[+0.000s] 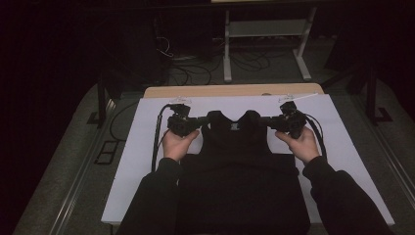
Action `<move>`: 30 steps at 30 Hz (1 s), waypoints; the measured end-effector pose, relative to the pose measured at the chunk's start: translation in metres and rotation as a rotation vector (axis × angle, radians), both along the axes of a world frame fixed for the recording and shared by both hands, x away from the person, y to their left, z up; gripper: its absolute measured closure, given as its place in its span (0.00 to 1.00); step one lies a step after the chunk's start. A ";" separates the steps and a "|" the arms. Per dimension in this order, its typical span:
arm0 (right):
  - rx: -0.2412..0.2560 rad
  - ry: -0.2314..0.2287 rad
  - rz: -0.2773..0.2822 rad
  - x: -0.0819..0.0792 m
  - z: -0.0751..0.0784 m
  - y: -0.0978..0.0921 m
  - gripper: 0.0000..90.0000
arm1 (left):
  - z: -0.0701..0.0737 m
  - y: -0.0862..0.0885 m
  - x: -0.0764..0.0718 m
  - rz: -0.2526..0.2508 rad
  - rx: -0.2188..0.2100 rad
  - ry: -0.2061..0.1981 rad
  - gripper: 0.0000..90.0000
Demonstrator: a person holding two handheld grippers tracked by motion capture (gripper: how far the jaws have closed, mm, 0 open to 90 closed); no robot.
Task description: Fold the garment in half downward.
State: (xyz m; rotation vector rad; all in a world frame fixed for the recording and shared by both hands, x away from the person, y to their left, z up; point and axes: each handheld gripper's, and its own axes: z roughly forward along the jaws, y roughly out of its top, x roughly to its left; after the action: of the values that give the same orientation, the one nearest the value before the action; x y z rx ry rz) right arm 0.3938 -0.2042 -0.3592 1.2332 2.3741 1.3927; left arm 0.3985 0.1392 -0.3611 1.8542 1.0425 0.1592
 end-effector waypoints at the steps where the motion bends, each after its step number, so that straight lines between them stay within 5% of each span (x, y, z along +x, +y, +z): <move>1: 0.000 -0.003 0.003 -0.002 0.000 0.000 0.94 | 0.001 0.000 -0.002 -0.006 0.005 -0.002 0.96; 30: 0.057 -0.032 0.056 -0.045 0.009 -0.011 0.94 | 0.010 0.009 -0.042 -0.078 0.012 -0.037 0.96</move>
State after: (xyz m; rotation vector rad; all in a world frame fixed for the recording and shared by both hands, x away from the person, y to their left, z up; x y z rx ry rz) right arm 0.3492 -0.2147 -0.3504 1.1574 2.3810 1.4945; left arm 0.3562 0.1483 -0.3513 1.8925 0.9444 0.1540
